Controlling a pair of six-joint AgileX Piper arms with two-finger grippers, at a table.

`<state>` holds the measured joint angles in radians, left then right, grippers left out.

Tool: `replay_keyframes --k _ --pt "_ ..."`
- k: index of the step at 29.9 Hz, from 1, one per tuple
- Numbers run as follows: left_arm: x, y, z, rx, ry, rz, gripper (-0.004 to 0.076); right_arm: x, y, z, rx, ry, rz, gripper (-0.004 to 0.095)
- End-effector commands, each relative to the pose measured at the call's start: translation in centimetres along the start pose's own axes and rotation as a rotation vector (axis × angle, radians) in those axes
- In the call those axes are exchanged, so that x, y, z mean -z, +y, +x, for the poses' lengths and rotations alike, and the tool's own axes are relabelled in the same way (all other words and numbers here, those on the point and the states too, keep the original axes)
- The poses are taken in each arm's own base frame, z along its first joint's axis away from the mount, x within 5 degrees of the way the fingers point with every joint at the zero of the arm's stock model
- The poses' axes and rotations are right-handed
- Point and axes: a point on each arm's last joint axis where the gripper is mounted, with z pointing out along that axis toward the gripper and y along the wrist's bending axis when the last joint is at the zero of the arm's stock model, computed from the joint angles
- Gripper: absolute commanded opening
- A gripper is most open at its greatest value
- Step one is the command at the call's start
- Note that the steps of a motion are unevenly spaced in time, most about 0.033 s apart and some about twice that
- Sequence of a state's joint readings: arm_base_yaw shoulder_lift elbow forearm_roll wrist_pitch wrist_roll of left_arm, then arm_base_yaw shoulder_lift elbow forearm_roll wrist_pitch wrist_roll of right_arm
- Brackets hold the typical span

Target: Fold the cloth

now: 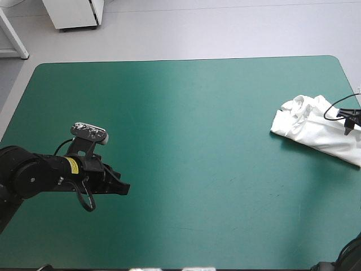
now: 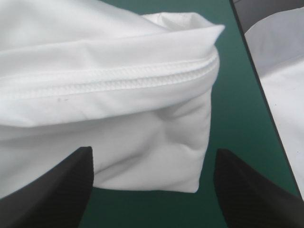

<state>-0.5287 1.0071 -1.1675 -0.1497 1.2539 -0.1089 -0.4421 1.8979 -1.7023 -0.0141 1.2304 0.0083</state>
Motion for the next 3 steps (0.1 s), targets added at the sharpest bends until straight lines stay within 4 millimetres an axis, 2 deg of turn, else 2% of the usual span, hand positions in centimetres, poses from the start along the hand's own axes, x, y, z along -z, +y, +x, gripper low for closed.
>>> replay_keyframes --k 1,3 --pt "1.0 -0.2 -0.2 -0.003 -0.049 0.013 -0.0009 6.4 -0.4 1.2 -0.055 -0.142 -0.006 0.0688" --pt "1.0 -0.2 -0.3 -0.004 -0.055 0.008 -0.0009 8.3 -0.2 1.8 -0.064 -0.190 -0.030 0.0636"
